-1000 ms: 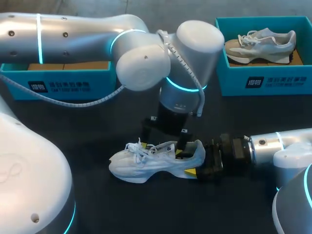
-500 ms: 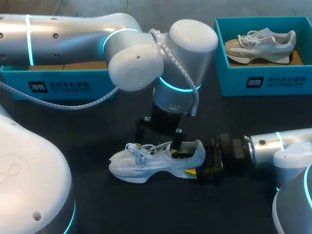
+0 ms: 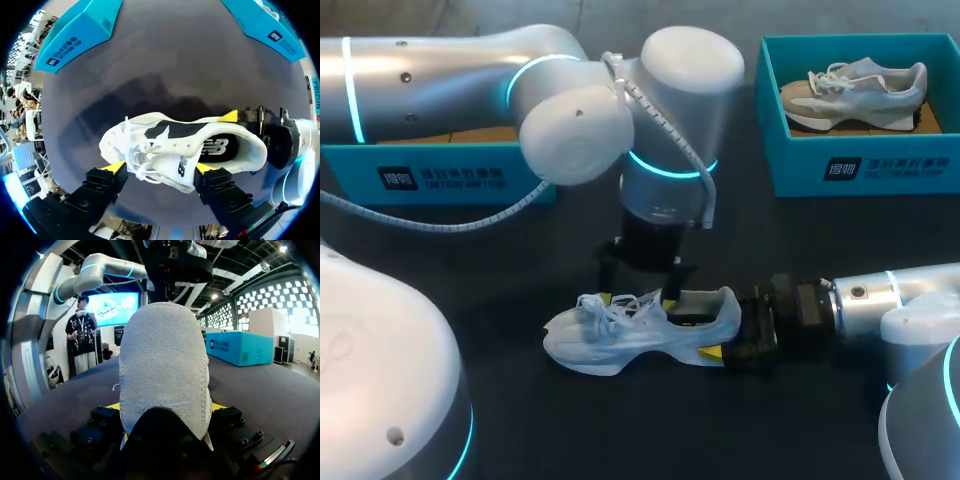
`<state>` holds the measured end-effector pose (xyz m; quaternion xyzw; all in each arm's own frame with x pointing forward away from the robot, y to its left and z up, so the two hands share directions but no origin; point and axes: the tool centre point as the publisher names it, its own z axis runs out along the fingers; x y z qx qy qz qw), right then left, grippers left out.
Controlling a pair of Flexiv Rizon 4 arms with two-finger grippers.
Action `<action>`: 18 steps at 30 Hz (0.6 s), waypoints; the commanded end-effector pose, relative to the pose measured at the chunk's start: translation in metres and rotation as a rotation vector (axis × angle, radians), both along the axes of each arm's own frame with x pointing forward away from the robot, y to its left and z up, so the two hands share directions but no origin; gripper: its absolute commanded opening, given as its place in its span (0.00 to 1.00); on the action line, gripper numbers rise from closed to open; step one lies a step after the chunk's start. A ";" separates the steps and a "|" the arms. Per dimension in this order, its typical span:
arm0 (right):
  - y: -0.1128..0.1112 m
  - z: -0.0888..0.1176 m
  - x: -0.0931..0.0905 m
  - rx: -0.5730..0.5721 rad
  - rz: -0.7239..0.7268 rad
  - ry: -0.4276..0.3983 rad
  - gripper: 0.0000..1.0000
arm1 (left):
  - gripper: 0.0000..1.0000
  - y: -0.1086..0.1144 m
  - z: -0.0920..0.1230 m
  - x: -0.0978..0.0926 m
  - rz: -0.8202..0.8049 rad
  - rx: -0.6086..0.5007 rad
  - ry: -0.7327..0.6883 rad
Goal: Take the shoe out of the shoebox, open the shoe tongue, remove and reinsert the insole, then place the shoe into the shoebox
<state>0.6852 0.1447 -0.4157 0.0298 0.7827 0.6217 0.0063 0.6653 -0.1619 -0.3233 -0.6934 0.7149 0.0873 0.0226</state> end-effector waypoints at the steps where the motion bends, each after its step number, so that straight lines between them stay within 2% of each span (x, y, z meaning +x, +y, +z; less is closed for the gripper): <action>1: 0.001 0.001 -0.001 -0.003 -0.004 0.000 0.00 | 0.73 0.010 0.003 -0.002 0.004 -0.041 -0.002; 8: 0.001 0.001 -0.001 -0.003 -0.004 0.000 0.00 | 0.66 0.011 0.004 -0.002 -0.016 -0.108 0.003; 11: 0.001 0.001 -0.001 -0.003 -0.004 0.000 0.00 | 0.51 0.010 0.003 -0.001 -0.023 -0.134 0.011; 14: 0.001 0.001 -0.001 -0.003 -0.004 0.000 0.00 | 0.44 0.009 0.003 0.000 -0.025 -0.144 0.011; 18: 0.001 0.001 -0.001 -0.003 -0.004 0.000 0.00 | 0.42 0.008 0.004 0.001 -0.035 -0.161 0.012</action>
